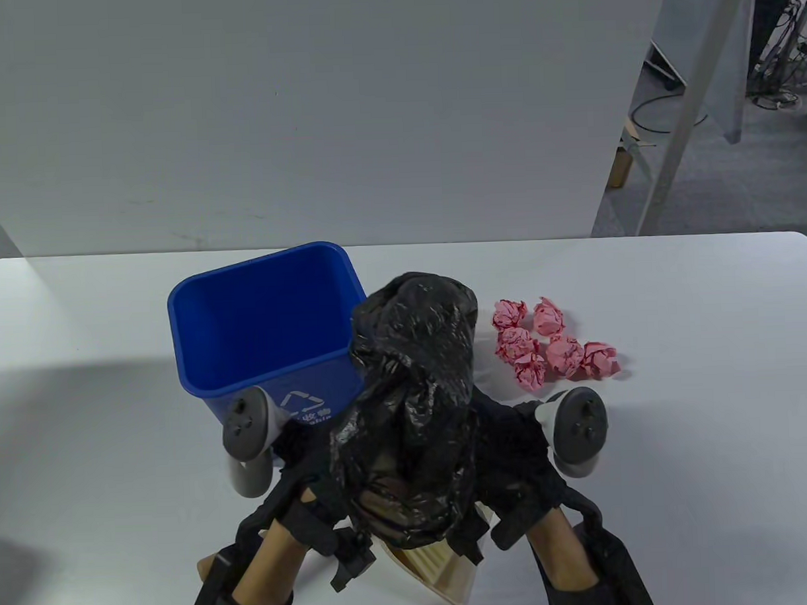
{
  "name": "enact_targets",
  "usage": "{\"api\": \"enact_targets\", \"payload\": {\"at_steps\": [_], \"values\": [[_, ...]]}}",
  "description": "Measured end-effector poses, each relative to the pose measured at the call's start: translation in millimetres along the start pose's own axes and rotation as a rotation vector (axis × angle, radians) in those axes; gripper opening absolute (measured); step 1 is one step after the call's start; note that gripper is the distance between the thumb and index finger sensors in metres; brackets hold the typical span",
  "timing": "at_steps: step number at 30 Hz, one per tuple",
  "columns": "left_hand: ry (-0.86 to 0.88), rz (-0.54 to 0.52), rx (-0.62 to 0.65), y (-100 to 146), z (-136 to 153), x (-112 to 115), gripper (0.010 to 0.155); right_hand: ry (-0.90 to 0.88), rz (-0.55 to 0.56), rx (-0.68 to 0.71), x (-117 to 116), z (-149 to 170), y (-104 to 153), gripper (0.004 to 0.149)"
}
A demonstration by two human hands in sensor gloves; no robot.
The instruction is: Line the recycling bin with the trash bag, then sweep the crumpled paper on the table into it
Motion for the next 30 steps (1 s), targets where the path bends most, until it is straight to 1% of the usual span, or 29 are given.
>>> {"api": "enact_targets", "payload": {"at_steps": [5,8,11,13,16,20,22,25,27,29,30], "values": [[-0.07,-0.118,0.049,15.6,-43.0,-28.9,0.059,-0.029,-0.066,0.064,-32.3,-17.3,-43.2,0.044],[-0.123,-0.188,0.066,27.9,-65.1,-46.1,0.059,-0.055,-0.109,0.112,-52.7,-19.9,-68.6,0.043],[-0.169,-0.253,0.045,39.6,-79.4,-61.9,0.059,-0.166,-0.144,0.095,-72.8,-13.4,-87.4,0.043],[-0.184,-0.286,0.018,43.6,-84.0,-69.4,0.059,-0.212,-0.152,0.082,-81.5,-7.0,-94.6,0.044],[-0.22,-0.333,-0.054,45.2,-87.9,-79.0,0.059,-0.286,-0.148,0.034,-90.8,8.9,-103.8,0.043],[-0.255,-0.336,-0.159,36.4,-83.8,-94.0,0.059,-0.397,-0.106,-0.063,-93.4,33.3,-110.5,0.043],[-0.26,-0.364,-0.235,32.6,-79.2,-100.6,0.059,-0.468,-0.1,-0.143,-92.7,49.3,-113.1,0.044],[-0.316,-0.397,-0.332,26.4,-71.5,-109.0,0.06,-0.569,-0.075,-0.255,-92.1,69.9,-114.8,0.044],[-0.328,-0.41,-0.409,21.9,-64.6,-115.4,0.06,-0.606,-0.058,-0.341,-91.5,83.5,-115.5,0.045],[-0.413,-0.489,-0.542,19.6,-61.9,-124.0,0.06,-0.591,-0.046,-0.46,-88.8,95.1,-114.6,0.047],[-0.577,-0.552,-0.612,18.8,-63.0,-130.7,0.059,-0.537,-0.032,-0.537,-83.7,100.4,-113.1,0.048]]}}
Point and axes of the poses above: the tracker on the back of each hand, its own z axis roughly to the little-finger side, its own y axis roughly from the fingertips to the wrist, x = y × z, the point moved 1 cm from there along -y, roughly from the wrist to the fingertips, and after that the axes turned 4 degrees about z, right-handed, at the moved point
